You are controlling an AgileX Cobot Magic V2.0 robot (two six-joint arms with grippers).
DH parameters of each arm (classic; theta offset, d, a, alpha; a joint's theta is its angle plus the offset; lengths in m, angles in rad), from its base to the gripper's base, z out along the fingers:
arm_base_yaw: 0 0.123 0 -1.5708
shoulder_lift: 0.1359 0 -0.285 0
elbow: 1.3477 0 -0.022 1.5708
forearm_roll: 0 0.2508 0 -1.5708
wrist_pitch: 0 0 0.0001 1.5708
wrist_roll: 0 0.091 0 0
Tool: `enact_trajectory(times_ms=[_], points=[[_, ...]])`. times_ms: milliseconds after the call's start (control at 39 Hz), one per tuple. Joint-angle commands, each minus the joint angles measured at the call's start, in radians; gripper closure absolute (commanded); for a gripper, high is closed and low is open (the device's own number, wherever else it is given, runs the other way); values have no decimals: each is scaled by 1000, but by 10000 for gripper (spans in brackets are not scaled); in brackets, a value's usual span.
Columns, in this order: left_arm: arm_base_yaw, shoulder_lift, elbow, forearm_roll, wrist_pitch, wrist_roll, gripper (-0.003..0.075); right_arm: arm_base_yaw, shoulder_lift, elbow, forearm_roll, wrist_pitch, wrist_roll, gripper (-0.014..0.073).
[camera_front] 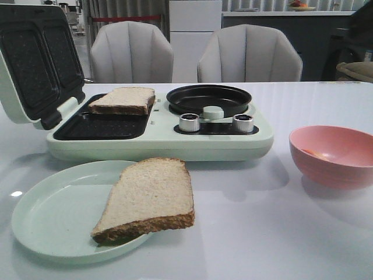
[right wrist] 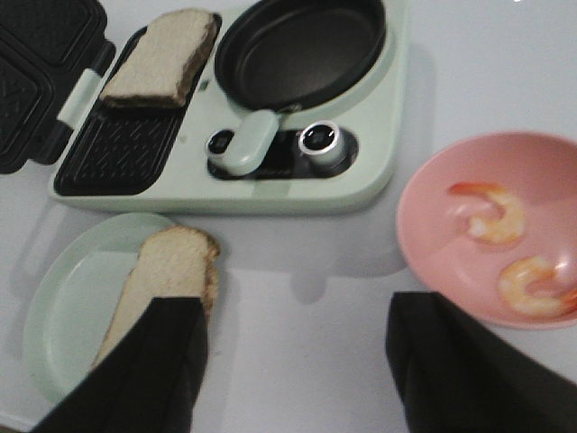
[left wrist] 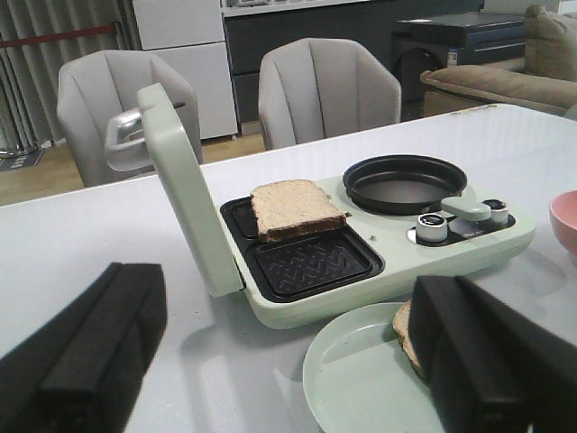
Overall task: Make breakfast with bread and shrimp
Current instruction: 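Reach the right gripper to the remaining bread slice and grasp it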
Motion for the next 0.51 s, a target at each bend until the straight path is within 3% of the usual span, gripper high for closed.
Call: enact_trajectory(times_ms=[0, 179, 308, 487], points=[[-8, -7, -26, -13, -84, -11, 115, 42, 94, -68, 89, -36, -22, 62], [-8, -7, -26, -13, -84, -11, 115, 126, 306, -134, 113, -3, -38, 62], [-8, -7, -26, -13, -84, -11, 115, 146, 433, -166, 206, 2, -56, 62], [-8, -7, -26, -13, -84, -11, 115, 147, 578, -231, 392, 77, -242, 62]])
